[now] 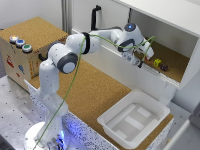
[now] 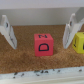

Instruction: Pick up the pink block

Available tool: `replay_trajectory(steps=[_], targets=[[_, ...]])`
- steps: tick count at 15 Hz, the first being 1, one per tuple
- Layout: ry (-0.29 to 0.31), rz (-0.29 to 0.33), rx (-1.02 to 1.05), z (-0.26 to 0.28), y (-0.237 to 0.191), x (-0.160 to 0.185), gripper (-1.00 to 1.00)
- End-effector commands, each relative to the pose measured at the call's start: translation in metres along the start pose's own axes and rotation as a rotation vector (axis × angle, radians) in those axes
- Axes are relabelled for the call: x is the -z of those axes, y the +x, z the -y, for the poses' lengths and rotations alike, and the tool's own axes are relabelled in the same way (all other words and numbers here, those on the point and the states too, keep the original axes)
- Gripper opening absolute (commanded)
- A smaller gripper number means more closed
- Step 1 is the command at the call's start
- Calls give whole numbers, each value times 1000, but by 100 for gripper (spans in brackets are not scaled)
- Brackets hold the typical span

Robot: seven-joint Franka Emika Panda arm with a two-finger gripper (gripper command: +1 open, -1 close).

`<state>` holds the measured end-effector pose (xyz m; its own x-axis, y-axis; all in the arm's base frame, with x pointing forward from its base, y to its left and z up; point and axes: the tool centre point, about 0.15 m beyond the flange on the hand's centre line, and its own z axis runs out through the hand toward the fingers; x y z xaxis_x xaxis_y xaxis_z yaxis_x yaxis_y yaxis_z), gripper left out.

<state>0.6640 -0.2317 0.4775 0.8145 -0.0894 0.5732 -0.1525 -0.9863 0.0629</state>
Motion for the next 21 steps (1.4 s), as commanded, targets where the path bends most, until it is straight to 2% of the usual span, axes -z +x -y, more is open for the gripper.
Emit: replay_trajectory(steps=[1, 2, 3, 7, 14, 18, 21], targets=[[65, 83, 24, -2, 24, -26, 100], [68, 86, 30, 0, 27, -29, 100], [87, 84, 42, 4, 28, -30, -100], [98, 75, 44, 5, 29, -32, -100], [57, 33, 48, -9, 33, -43, -100], [62, -1, 30, -10, 24, -20, -100], [62, -48, 22, -7, 13, 11, -100]])
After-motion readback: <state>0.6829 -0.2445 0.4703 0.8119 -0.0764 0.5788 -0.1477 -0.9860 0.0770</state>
